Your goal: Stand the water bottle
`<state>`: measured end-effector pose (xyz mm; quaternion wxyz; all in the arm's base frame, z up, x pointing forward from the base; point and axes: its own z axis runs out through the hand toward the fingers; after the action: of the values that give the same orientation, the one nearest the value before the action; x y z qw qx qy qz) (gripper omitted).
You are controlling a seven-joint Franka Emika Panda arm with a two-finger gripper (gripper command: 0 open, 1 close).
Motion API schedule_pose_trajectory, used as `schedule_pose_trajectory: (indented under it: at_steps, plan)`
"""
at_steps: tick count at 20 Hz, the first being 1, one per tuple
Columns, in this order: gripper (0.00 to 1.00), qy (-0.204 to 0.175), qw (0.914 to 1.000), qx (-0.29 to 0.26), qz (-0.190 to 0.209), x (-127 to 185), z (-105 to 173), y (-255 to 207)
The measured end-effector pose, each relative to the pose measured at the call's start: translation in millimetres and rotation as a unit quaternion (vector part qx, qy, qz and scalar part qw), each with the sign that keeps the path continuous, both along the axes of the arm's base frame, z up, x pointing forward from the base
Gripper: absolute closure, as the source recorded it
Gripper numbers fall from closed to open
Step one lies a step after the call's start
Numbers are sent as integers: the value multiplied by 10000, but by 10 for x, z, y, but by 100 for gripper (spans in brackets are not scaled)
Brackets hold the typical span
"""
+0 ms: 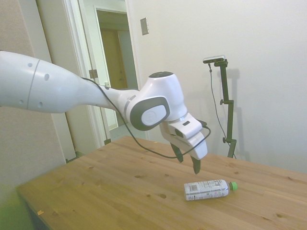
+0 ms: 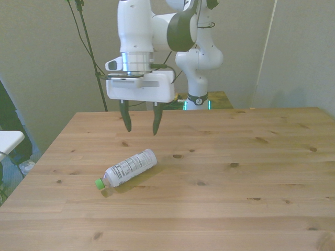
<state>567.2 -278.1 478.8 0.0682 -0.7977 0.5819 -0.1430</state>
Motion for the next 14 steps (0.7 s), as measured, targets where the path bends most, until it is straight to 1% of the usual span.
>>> schedule_pose_trajectory:
  at_steps: [2, 6, 9, 14]
  plan:
    - [0, -127, 9996, 30, -242, 125, -27, -255]
    - [0, -346, 9972, -37, -669, 439, -172, -559]
    - [0, -373, 9944, -45, -990, 655, -349, -709]
    - [0, -382, 9919, -72, -1208, 845, -507, -830]
